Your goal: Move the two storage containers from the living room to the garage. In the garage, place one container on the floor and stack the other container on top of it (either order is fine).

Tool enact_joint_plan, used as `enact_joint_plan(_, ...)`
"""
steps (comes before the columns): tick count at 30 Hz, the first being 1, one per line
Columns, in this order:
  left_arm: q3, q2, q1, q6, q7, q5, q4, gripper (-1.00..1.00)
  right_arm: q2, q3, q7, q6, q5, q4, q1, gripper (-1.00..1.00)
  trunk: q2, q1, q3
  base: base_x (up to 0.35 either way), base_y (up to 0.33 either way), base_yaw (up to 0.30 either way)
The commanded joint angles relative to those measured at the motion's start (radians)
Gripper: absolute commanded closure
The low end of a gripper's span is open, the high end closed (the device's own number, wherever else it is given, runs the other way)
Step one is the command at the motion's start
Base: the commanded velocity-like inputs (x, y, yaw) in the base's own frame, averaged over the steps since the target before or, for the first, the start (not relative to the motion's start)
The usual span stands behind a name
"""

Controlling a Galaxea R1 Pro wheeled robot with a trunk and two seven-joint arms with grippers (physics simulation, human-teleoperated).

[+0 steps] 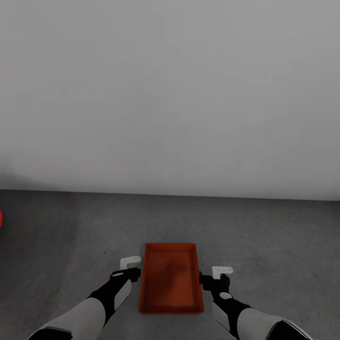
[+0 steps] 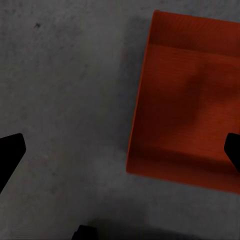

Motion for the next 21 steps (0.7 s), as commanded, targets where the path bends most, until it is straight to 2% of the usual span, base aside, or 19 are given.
enact_joint_plan(1,-0.009,0.000,0.000,0.006,0.008,0.008,-0.002,-1.00,0.000,0.008,-0.004,-0.002,-0.006,0.000,0.000,-1.00,-0.001,0.000,-0.001,-0.153,-0.044,0.000)
enact_joint_plan(7,-0.009,0.000,0.000,0.007,0.011,0.008,-0.002,-1.00,0.001,0.008,-0.004,-0.002,-0.008,0.000,0.000,-1.00,-0.001,0.000,-0.001,-0.261,-0.024,0.000)
enact_joint_plan(21,-0.009,0.000,0.000,0.007,0.012,0.008,-0.002,-1.00,-0.001,0.008,-0.004,-0.002,-0.009,0.000,0.000,-1.00,-0.001,0.000,-0.001,-0.340,-0.001,0.000)
